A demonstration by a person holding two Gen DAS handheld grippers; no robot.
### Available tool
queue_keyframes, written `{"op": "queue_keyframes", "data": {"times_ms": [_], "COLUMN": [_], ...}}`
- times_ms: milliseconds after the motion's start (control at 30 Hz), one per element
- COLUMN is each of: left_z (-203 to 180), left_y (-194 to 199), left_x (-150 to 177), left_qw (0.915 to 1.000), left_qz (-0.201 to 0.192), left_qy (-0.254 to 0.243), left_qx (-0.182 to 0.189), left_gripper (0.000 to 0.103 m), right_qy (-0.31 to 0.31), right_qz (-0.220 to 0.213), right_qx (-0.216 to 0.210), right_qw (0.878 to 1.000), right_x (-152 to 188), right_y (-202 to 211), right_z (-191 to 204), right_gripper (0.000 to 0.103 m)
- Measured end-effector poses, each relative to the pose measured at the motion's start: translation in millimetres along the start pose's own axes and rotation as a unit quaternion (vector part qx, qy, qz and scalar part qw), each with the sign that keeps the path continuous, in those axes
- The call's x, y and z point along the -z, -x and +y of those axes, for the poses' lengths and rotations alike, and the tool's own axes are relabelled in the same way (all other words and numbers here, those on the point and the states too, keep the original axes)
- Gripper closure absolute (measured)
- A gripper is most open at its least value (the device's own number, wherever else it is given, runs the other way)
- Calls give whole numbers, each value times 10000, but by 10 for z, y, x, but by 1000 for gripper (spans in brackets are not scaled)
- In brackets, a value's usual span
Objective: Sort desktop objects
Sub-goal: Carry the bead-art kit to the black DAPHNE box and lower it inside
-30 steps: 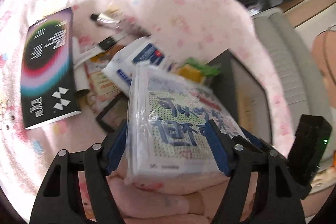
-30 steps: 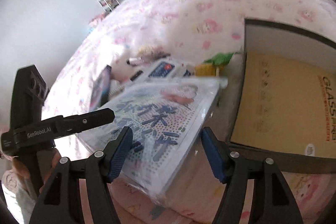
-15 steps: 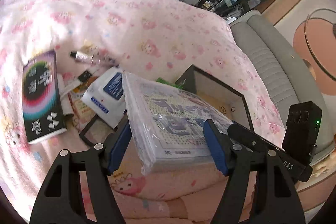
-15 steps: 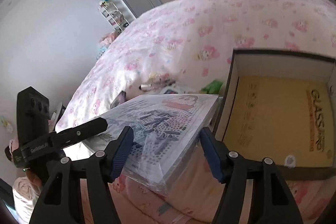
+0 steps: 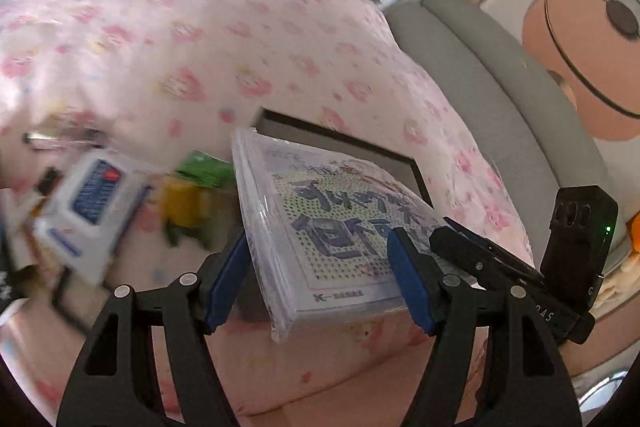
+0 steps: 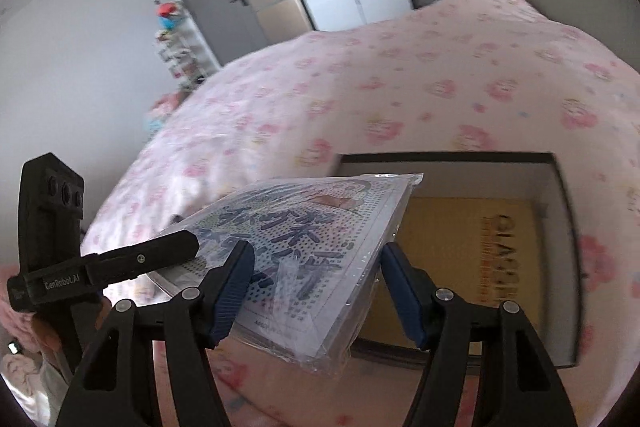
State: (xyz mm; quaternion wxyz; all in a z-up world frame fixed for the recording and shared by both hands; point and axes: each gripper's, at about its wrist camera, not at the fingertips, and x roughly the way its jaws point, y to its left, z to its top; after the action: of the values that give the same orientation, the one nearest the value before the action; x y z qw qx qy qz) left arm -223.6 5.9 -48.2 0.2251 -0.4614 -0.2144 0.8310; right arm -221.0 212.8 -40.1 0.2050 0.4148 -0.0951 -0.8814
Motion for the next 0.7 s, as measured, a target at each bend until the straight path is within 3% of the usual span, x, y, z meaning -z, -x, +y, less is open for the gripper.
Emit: {"op": "queue_keyframes", "data": {"times_ms": [167, 300, 533, 700], "left_z": [-201, -254, -197, -318], "left_y": [-666, -1026, -1240, -1295], "left_x": [-14, -2, 96, 202], "left_qw": [9984, 9958, 9870, 9744], "left_qz": [544, 839, 1257, 1577], "left_qy": [-123, -235, -282, -513], "left_qx": [13, -289, -958, -1515], "left_gripper": [33, 33, 33, 34], "right_qy": [-531, -691, -775, -838], "right_qz": [234, 437, 1067, 1532], "right_qx": [324, 596, 413, 410], "right_qw": [9978, 9949, 9904, 9838], "right_x": [23, 84, 116, 155], "right_y": [-170, -390, -754, -991], "right_z": [-629, -899, -1044, -1109], "right_gripper": [40, 40, 40, 40]}}
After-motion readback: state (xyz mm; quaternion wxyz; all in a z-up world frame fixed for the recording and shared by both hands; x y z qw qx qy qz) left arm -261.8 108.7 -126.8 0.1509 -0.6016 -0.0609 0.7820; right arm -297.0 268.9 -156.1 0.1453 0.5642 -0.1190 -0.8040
